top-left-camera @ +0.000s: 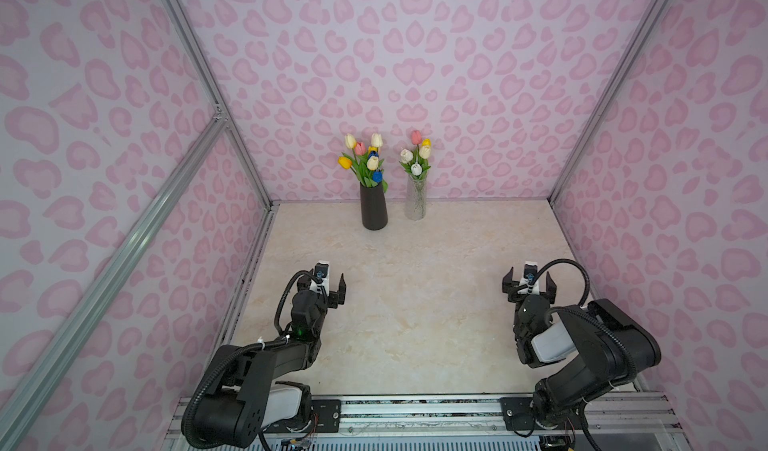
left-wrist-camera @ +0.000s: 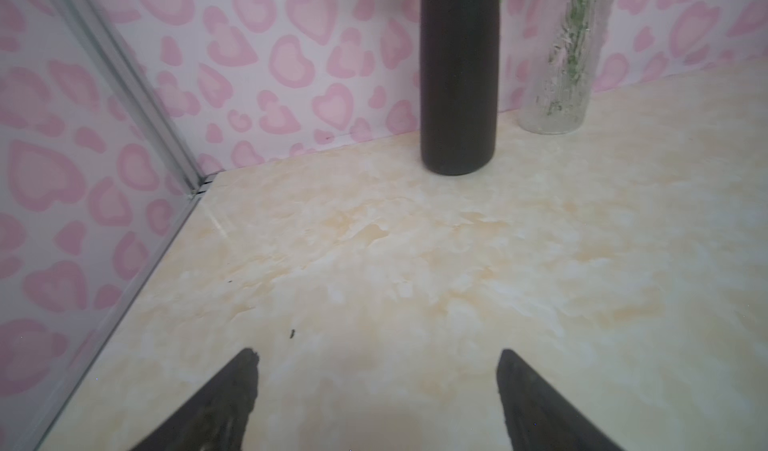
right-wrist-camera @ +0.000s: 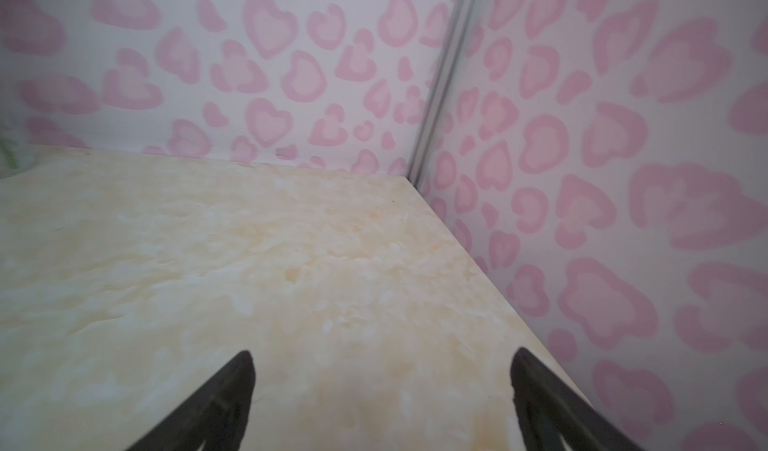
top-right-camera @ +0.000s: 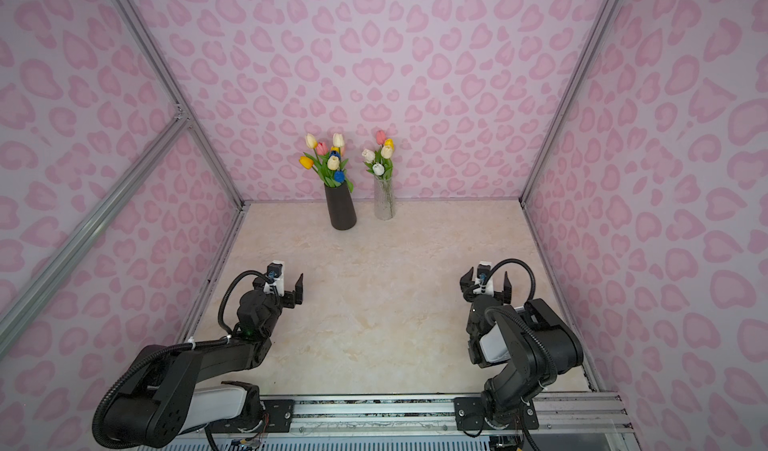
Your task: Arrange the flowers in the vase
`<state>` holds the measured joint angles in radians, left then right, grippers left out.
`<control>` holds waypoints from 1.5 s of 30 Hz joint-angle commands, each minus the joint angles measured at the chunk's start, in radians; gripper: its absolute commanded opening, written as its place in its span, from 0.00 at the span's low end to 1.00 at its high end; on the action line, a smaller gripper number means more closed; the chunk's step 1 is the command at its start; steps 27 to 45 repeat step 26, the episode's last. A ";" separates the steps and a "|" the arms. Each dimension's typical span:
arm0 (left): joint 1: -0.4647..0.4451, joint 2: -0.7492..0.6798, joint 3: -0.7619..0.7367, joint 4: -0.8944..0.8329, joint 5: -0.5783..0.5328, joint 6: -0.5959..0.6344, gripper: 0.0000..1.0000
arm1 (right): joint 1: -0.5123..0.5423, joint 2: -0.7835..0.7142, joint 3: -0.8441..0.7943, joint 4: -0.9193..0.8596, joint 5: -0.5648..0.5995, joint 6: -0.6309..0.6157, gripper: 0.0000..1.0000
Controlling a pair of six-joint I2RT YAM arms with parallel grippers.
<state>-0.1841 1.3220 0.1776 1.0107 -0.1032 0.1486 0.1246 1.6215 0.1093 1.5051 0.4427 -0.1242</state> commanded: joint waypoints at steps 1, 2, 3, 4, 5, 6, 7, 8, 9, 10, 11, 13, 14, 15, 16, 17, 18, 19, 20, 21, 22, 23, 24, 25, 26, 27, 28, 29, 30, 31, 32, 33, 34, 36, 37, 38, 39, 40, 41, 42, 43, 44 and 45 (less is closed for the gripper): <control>0.033 0.021 0.042 0.041 -0.006 -0.007 0.93 | -0.055 -0.020 0.018 -0.042 -0.221 0.127 0.95; 0.060 0.025 0.041 0.048 0.014 -0.034 0.93 | -0.055 -0.029 0.048 -0.104 -0.264 0.113 0.95; 0.091 0.033 0.029 0.079 0.022 -0.070 0.93 | -0.055 -0.041 0.089 -0.197 -0.302 0.100 0.95; 0.120 0.055 0.016 0.118 0.035 -0.103 0.95 | -0.055 -0.054 0.136 -0.295 -0.327 0.090 0.95; 0.157 0.114 0.014 0.178 0.065 -0.137 0.96 | -0.058 -0.061 0.186 -0.409 -0.340 0.088 0.95; 0.175 0.160 0.036 0.215 0.076 -0.159 0.96 | -0.080 -0.059 0.213 -0.459 -0.368 0.113 0.95; 0.178 0.143 0.076 0.118 0.087 -0.150 0.96 | -0.119 -0.055 0.223 -0.470 -0.414 0.144 0.95; 0.179 0.149 0.132 0.000 0.077 -0.154 0.96 | -0.135 -0.055 0.219 -0.464 -0.431 0.152 0.96; 0.191 0.165 0.147 0.007 0.050 -0.188 0.97 | -0.127 -0.054 0.220 -0.463 -0.414 0.148 0.97; 0.204 0.148 0.154 -0.039 0.024 -0.209 0.98 | -0.119 -0.056 0.218 -0.461 -0.399 0.143 0.97; 0.201 0.154 0.145 -0.013 0.018 -0.205 0.98 | -0.115 -0.057 0.217 -0.462 -0.386 0.141 0.97; 0.198 0.148 0.150 -0.030 0.014 -0.204 0.98 | -0.115 -0.055 0.214 -0.455 -0.383 0.142 0.97; 0.198 0.154 0.152 -0.026 0.013 -0.202 0.98 | -0.112 -0.056 0.218 -0.461 -0.383 0.140 0.97; 0.198 0.154 0.151 -0.023 0.014 -0.202 0.98 | -0.112 -0.057 0.217 -0.460 -0.383 0.141 0.97; 0.191 0.148 0.149 -0.027 0.003 -0.197 0.98 | -0.112 -0.055 0.215 -0.456 -0.383 0.141 0.97; 0.189 0.152 0.151 -0.023 0.001 -0.196 0.98 | -0.112 -0.055 0.216 -0.459 -0.382 0.141 0.97; 0.190 0.154 0.151 -0.024 0.001 -0.198 0.98 | -0.112 -0.056 0.217 -0.459 -0.381 0.141 0.97; 0.191 0.153 0.156 -0.036 0.005 -0.198 0.98 | -0.112 -0.054 0.217 -0.459 -0.382 0.141 0.97; 0.190 0.157 0.157 -0.031 0.005 -0.199 0.98 | -0.112 -0.055 0.218 -0.459 -0.383 0.142 0.97; 0.191 0.157 0.159 -0.036 0.005 -0.199 0.98 | -0.112 -0.055 0.217 -0.460 -0.382 0.143 0.97; 0.191 0.158 0.160 -0.037 0.006 -0.199 0.98 | -0.112 -0.055 0.218 -0.461 -0.384 0.143 0.97; 0.190 0.157 0.160 -0.037 0.006 -0.199 0.98 | -0.112 -0.054 0.218 -0.462 -0.383 0.143 0.97; 0.190 0.158 0.160 -0.037 0.006 -0.199 0.98 | -0.112 -0.055 0.217 -0.462 -0.383 0.143 0.97; 0.190 0.155 0.158 -0.036 0.006 -0.199 0.98 | -0.112 -0.055 0.218 -0.460 -0.382 0.143 0.97; 0.190 0.153 0.157 -0.035 0.006 -0.199 0.98 | -0.112 -0.054 0.216 -0.458 -0.382 0.141 0.97; 0.190 0.153 0.157 -0.035 0.006 -0.199 0.98 | -0.112 -0.054 0.216 -0.458 -0.382 0.141 0.97; 0.190 0.153 0.157 -0.035 0.006 -0.199 0.98 | -0.112 -0.054 0.216 -0.458 -0.382 0.141 0.97; 0.190 0.153 0.157 -0.035 0.006 -0.199 0.98 | -0.112 -0.054 0.216 -0.458 -0.382 0.141 0.97; 0.190 0.153 0.157 -0.035 0.006 -0.199 0.98 | -0.112 -0.054 0.216 -0.458 -0.382 0.141 0.97; 0.190 0.153 0.157 -0.035 0.006 -0.199 0.98 | -0.112 -0.054 0.216 -0.458 -0.382 0.141 0.97; 0.190 0.153 0.157 -0.035 0.006 -0.199 0.98 | -0.112 -0.054 0.216 -0.458 -0.382 0.141 0.97; 0.190 0.153 0.157 -0.035 0.006 -0.199 0.98 | -0.112 -0.054 0.216 -0.458 -0.382 0.141 0.97; 0.190 0.153 0.157 -0.035 0.006 -0.199 0.98 | -0.112 -0.054 0.216 -0.458 -0.382 0.141 0.97; 0.190 0.153 0.157 -0.035 0.006 -0.199 0.98 | -0.112 -0.054 0.216 -0.458 -0.382 0.141 0.97; 0.190 0.153 0.157 -0.035 0.006 -0.199 0.98 | -0.112 -0.054 0.216 -0.458 -0.382 0.141 0.97; 0.190 0.153 0.157 -0.035 0.006 -0.199 0.98 | -0.112 -0.054 0.216 -0.458 -0.382 0.141 0.97; 0.190 0.153 0.157 -0.035 0.006 -0.199 0.98 | -0.112 -0.054 0.216 -0.458 -0.382 0.141 0.97; 0.190 0.153 0.157 -0.035 0.006 -0.199 0.98 | -0.112 -0.054 0.216 -0.458 -0.382 0.141 0.97; 0.190 0.153 0.157 -0.035 0.006 -0.199 0.98 | -0.112 -0.054 0.216 -0.458 -0.382 0.141 0.97; 0.190 0.153 0.157 -0.035 0.006 -0.199 0.98 | -0.112 -0.054 0.216 -0.458 -0.382 0.141 0.97; 0.190 0.153 0.157 -0.035 0.006 -0.199 0.98 | -0.112 -0.054 0.216 -0.458 -0.382 0.141 0.97; 0.190 0.153 0.157 -0.035 0.006 -0.199 0.98 | -0.112 -0.054 0.216 -0.458 -0.382 0.141 0.97; 0.190 0.153 0.157 -0.035 0.006 -0.199 0.98 | -0.112 -0.054 0.216 -0.458 -0.382 0.141 0.97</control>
